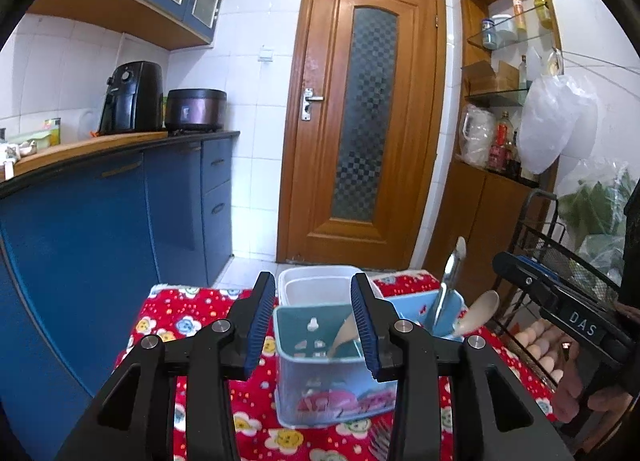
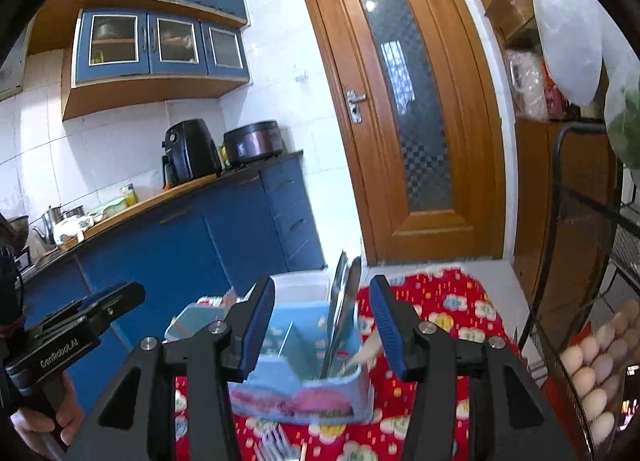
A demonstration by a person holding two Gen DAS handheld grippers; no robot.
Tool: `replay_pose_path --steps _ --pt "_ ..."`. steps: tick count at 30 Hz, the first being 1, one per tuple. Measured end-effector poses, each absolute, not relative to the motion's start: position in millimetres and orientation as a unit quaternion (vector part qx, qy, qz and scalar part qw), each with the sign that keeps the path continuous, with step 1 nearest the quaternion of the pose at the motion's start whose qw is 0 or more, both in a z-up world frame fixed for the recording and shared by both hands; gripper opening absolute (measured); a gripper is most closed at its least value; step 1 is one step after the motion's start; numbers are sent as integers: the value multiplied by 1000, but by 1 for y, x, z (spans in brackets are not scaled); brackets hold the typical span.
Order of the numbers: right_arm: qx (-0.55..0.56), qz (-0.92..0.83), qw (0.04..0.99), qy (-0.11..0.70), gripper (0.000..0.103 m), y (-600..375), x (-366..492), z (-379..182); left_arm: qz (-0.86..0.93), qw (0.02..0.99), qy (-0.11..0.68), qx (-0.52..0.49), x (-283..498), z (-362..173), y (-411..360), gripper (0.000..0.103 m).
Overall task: Organize utensils
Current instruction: 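Move both tools down to the loose forks and chopsticks beside the box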
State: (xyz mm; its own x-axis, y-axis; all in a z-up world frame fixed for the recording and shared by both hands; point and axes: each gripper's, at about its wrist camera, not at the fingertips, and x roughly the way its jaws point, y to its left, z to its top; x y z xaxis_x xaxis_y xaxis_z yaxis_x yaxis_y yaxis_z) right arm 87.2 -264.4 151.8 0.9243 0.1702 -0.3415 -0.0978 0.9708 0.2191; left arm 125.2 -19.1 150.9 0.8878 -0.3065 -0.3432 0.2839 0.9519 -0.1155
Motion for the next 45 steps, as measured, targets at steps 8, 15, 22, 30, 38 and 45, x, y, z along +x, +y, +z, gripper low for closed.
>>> replay_pose_path --steps 8,15,22,30,38,45 --pt "88 98 964 232 53 -260 61 135 -161 964 208 -27 99 148 -20 41" --pt "83 100 954 271 53 -258 41 114 -176 952 246 -39 83 134 -22 41" --pt "91 99 944 302 53 -260 27 93 -182 937 295 -37 72 105 -27 41" --pt "92 91 934 332 53 -264 15 70 -185 919 347 -33 66 75 -35 41" --pt "98 92 927 351 53 -268 11 53 -187 899 396 -16 62 47 -48 41" --pt "107 88 922 362 53 -275 10 42 -183 881 437 0 67 24 -58 41"
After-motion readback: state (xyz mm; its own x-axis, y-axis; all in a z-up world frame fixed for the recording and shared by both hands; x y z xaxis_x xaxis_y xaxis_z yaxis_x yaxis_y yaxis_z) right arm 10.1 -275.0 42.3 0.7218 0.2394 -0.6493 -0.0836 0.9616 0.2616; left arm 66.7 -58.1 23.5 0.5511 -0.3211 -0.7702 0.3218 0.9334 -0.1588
